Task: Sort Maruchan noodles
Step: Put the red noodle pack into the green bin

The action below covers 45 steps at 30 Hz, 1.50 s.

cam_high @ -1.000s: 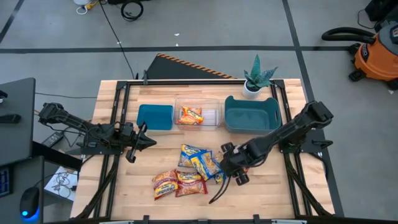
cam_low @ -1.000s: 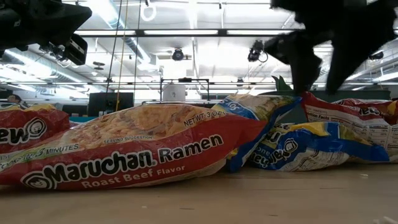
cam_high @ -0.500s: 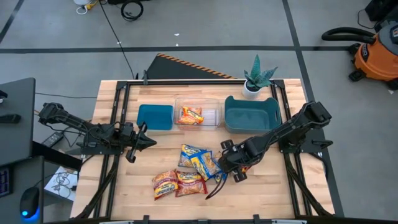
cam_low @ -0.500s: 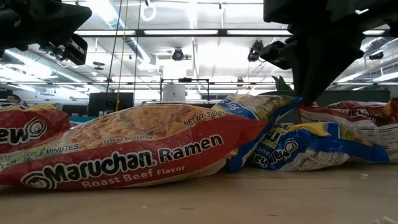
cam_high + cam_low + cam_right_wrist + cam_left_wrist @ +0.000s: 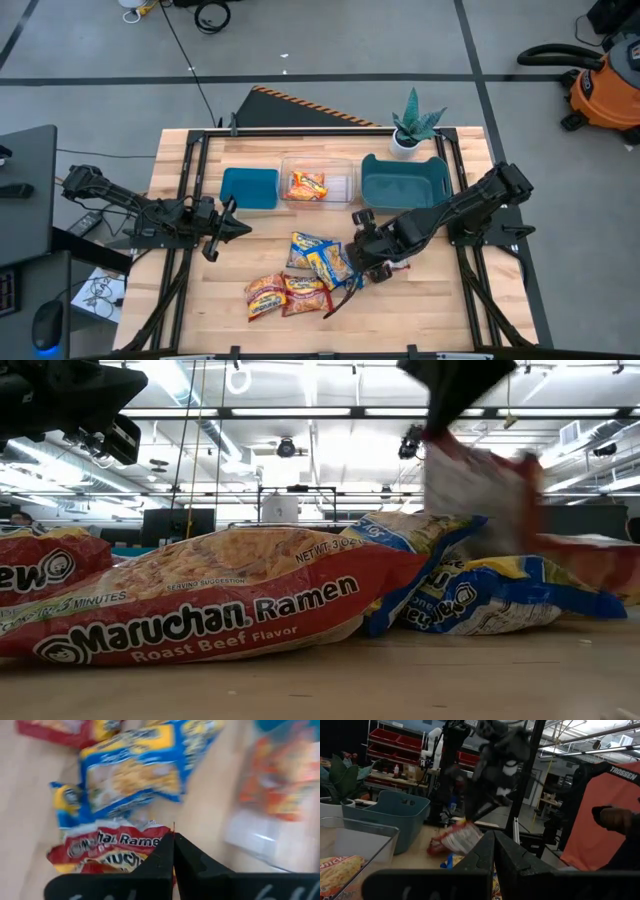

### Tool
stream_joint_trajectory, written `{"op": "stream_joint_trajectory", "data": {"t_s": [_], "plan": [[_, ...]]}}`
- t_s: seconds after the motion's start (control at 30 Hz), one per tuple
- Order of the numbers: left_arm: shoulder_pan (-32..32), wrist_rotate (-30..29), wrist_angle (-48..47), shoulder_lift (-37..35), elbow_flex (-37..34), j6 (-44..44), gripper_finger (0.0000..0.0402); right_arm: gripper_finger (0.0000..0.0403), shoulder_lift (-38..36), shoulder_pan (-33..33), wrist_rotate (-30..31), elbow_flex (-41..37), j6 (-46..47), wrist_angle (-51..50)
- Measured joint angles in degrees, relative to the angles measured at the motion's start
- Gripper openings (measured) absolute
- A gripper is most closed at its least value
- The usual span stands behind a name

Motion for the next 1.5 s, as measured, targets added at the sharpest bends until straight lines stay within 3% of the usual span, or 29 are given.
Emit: {"op": "stream_joint_trajectory", "data": {"t_s": [0.37, 0.63, 0.87, 1.23, 1.5], "plan": [[0.0, 0.0, 0.0, 0.0, 0.0, 0.0, 0.0014, 0.0008, -0.1, -1.3, 13.7, 14.4, -1.4, -17.1], [0.0, 0.0, 0.0, 0.0, 0.0, 0.0, 0.0014, 0.0008, -4.8, -4.5, 17.8, 15.2, 0.1, -23.8], [0.0, 0.0, 0.0, 0.0, 0.0, 0.0, 0.0014, 0.0008, -13.2, -7.3, 21.3, 14.9, 3.7, -31.2], [0.0, 0.0, 0.0, 0.0, 0.0, 0.0, 0.0014, 0.0008, -29.6, -15.9, 18.9, 0.2, 6.3, -32.6], [0.0, 0.0, 0.0, 0.0, 0.0, 0.0, 0.0014, 0.0008, -35.0, -24.4, 14.1, -13.8, 2.6, -31.2]]}}
